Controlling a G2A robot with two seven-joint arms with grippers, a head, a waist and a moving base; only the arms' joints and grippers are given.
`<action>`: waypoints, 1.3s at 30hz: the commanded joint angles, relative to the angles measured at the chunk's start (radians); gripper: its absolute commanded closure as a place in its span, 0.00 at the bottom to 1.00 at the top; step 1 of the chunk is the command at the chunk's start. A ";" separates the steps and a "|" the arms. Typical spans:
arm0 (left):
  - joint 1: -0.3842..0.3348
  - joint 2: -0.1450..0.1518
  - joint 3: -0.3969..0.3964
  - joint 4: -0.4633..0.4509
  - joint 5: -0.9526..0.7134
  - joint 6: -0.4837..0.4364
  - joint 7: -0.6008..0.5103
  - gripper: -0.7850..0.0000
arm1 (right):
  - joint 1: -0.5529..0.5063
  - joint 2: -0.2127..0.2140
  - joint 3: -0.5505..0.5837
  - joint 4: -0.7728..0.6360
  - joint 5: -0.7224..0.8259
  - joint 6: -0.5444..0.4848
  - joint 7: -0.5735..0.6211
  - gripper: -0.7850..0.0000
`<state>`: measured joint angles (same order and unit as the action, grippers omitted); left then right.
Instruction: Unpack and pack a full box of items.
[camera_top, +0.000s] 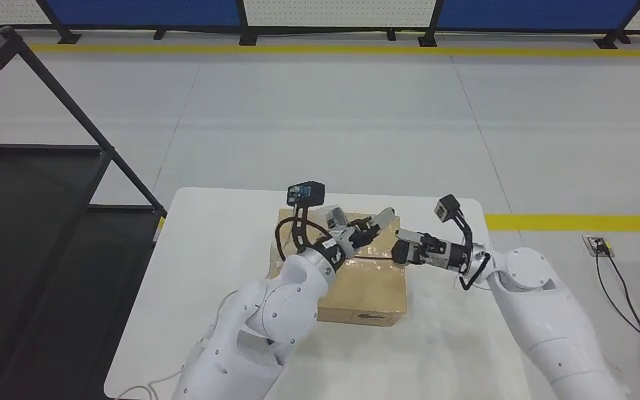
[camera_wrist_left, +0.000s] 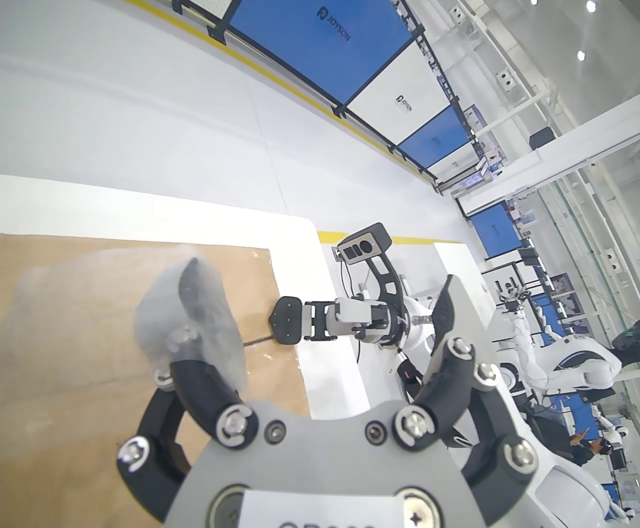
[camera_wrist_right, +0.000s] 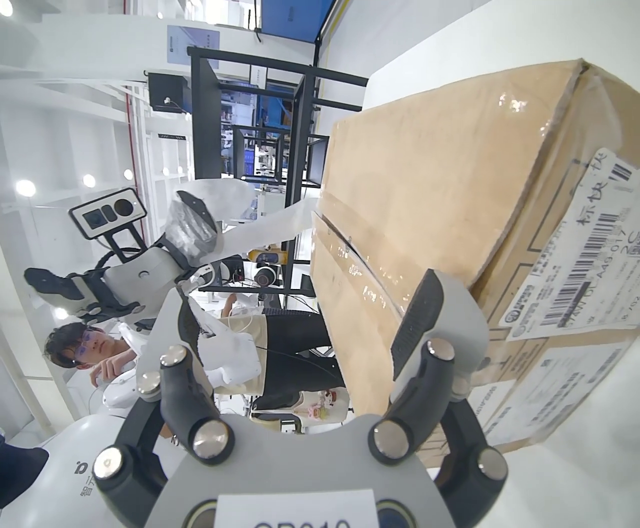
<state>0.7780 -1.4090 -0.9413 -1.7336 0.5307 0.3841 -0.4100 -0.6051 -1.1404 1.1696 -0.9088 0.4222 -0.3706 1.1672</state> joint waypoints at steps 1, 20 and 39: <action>-0.005 -0.004 0.010 0.007 0.006 0.003 -0.002 0.00 | -0.015 0.005 0.015 -0.016 0.005 -0.004 -0.004 0.00; -0.065 -0.049 0.091 0.168 0.022 -0.011 -0.008 0.00 | -0.195 0.062 0.202 -0.130 0.076 -0.034 -0.042 0.00; -0.143 -0.113 0.200 0.341 0.092 -0.028 0.011 0.00 | -0.295 0.088 0.287 -0.145 0.133 -0.050 -0.030 0.00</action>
<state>0.6392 -1.5178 -0.7438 -1.3993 0.6242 0.3551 -0.4015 -0.8984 -1.0528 1.4559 -1.0541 0.5540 -0.4204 1.1381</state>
